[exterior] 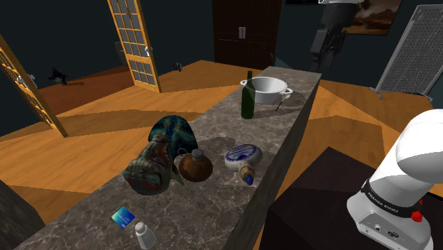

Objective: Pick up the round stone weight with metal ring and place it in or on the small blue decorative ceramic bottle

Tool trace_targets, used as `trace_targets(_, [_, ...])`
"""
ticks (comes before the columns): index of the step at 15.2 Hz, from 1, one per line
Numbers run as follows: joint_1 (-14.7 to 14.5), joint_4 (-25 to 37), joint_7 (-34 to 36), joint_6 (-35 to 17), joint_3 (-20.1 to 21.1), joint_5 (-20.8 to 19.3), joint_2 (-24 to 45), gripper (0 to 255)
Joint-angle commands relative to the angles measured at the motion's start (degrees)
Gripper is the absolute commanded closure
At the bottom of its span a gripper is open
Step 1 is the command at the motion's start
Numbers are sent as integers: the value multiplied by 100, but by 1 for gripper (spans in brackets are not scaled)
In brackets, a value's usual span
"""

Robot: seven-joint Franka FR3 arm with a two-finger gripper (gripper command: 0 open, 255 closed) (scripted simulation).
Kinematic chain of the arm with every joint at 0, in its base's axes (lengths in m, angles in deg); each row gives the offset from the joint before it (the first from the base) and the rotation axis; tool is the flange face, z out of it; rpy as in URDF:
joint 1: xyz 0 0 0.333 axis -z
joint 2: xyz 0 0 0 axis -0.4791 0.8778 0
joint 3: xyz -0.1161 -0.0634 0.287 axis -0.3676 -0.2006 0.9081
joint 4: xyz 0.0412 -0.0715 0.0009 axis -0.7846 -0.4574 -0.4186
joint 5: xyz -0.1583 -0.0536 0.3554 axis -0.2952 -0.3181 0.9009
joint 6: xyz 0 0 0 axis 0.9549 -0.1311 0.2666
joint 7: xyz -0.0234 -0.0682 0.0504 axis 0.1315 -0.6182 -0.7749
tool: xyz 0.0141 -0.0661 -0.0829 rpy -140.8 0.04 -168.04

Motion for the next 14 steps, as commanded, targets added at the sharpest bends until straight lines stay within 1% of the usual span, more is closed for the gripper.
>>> trace_targets(1, [0, 0, 0, 0, 0, 0, 0, 0])
trace_targets(8, [-212, -357, 181, -1240, 435, 285, 838, 0])
trace_targets(14, [-379, -366, 331, -2262, 800, 449, 1806, 0])
